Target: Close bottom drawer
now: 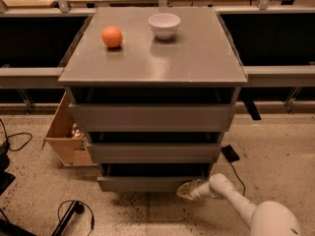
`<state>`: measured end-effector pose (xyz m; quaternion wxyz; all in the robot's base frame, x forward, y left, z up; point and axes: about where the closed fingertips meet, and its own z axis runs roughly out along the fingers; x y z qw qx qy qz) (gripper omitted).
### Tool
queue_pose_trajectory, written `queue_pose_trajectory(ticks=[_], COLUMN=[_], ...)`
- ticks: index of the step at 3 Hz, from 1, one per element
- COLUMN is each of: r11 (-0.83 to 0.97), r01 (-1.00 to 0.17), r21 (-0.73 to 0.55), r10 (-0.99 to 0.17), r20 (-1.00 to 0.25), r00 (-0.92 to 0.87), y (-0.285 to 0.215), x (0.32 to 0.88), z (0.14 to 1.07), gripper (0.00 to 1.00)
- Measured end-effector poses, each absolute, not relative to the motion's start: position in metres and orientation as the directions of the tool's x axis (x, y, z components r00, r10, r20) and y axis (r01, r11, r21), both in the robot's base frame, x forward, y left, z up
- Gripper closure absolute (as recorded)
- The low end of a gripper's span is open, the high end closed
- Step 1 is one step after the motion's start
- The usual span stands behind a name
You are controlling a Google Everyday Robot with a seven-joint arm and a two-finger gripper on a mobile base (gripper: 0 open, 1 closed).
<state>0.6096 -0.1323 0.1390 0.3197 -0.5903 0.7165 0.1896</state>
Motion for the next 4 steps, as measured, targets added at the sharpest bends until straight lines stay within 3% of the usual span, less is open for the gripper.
queue_pose_trajectory(ticks=[3, 4], r11=[0.231, 0.231], r01=[-0.967, -0.967], r21=[-0.106, -0.106], r10=[-0.725, -0.725], r20=[-0.682, -0.682], r00=[-0.099, -0.099], y=[-0.1322, -0.1321], x=[0.6096, 0.6095], z=[0.1389, 0.1389], gripper=[0.07, 0.00])
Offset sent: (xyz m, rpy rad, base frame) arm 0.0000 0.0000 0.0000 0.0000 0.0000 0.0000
